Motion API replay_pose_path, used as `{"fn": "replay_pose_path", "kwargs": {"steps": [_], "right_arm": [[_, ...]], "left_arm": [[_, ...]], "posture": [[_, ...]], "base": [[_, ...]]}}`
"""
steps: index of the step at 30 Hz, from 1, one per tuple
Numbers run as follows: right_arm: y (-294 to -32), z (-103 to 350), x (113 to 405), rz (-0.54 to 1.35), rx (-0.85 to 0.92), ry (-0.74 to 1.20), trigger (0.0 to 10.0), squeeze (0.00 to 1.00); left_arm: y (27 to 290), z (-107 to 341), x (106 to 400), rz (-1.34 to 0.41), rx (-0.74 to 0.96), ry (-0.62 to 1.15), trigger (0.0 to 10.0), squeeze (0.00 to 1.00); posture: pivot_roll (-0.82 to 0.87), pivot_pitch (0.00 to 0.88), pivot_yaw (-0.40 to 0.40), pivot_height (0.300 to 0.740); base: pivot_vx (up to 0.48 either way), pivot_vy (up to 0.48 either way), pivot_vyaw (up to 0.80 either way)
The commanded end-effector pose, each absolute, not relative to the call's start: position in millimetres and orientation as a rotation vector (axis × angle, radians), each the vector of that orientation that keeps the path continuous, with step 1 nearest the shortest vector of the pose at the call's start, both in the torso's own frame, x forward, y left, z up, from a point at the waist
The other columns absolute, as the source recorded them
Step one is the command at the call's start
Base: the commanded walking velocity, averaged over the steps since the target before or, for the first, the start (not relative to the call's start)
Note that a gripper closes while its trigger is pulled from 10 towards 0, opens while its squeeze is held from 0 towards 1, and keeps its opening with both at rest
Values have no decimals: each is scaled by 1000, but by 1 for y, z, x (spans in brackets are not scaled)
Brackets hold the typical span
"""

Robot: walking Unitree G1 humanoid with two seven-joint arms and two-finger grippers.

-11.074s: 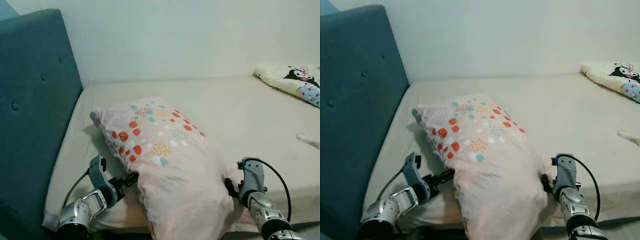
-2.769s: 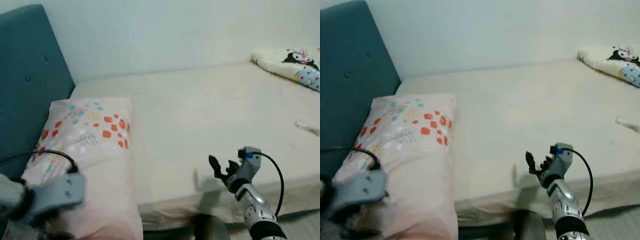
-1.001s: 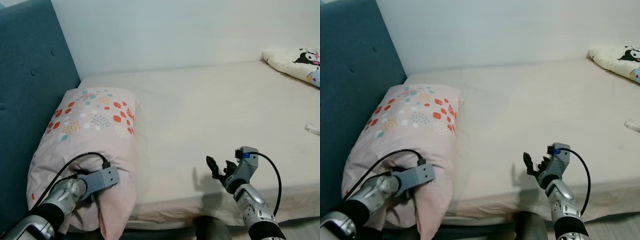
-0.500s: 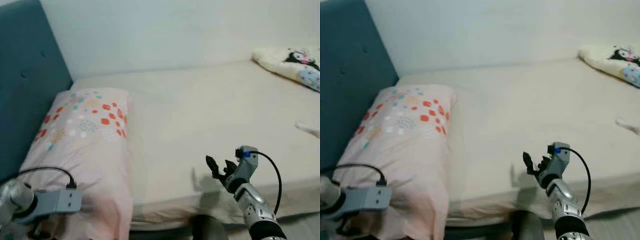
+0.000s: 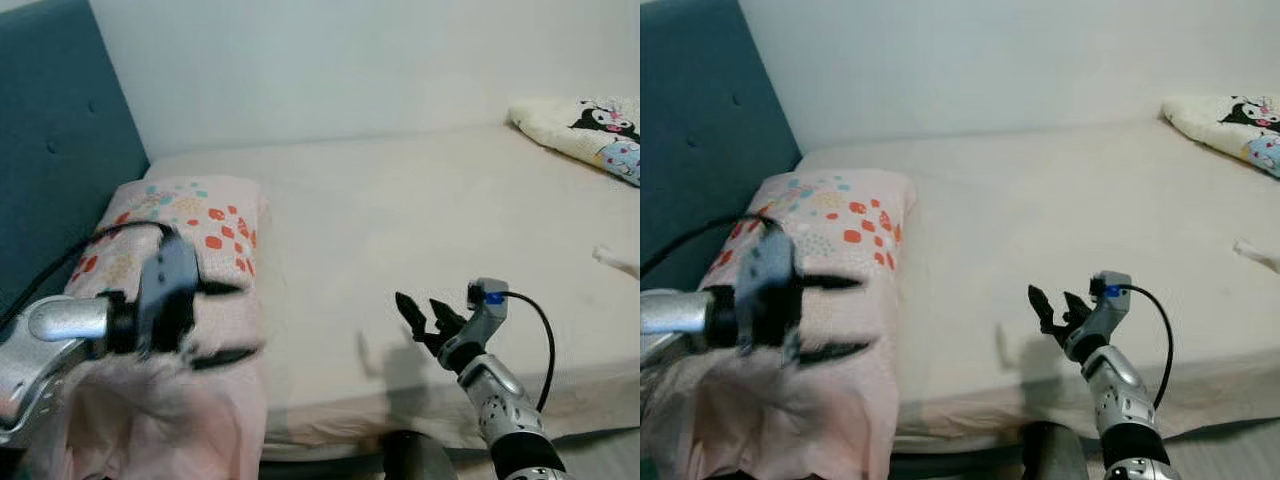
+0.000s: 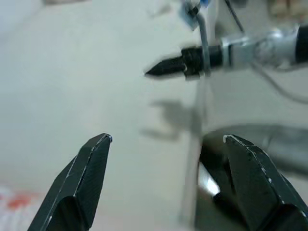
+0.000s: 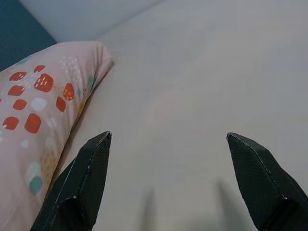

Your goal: Clean up the room

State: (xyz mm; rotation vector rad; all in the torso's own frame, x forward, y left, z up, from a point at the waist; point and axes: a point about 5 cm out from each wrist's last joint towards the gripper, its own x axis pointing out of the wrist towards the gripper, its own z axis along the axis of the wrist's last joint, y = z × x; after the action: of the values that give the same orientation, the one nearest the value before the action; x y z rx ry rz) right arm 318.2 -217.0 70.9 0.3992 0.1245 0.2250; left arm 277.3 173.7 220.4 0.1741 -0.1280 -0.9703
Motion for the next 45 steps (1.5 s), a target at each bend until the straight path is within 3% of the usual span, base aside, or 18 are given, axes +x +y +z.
{"fn": "replay_pose_path", "kwargs": {"steps": [1, 7, 9, 26, 45], "right_arm": [[-214, 74, 320, 238, 417, 116, 10000, 0], [-211, 76, 321, 245, 424, 106, 10000, 0], [-210, 76, 320, 249, 423, 106, 10000, 0], [-210, 77, 321, 256, 430, 99, 10000, 0], [-201, 77, 322, 282, 416, 99, 10000, 0]], "left_arm": [[177, 208, 291, -814, 118, -75, 10000, 0], [155, 188, 318, -519, -306, -76, 10000, 0], [154, 188, 320, -491, -346, -74, 10000, 0], [102, 179, 329, -510, -335, -18, 10000, 0], [101, 177, 337, -456, -329, -48, 10000, 0]], "posture": [[-54, 0, -19, 416], [-61, 0, -21, 441], [-61, 0, -21, 446], [-71, 0, -18, 511], [-53, 0, -40, 581]], "base": [[0, 0, 0], [-320, 0, 0], [0, 0, 0], [-171, 0, 0], [-46, 0, 0]]}}
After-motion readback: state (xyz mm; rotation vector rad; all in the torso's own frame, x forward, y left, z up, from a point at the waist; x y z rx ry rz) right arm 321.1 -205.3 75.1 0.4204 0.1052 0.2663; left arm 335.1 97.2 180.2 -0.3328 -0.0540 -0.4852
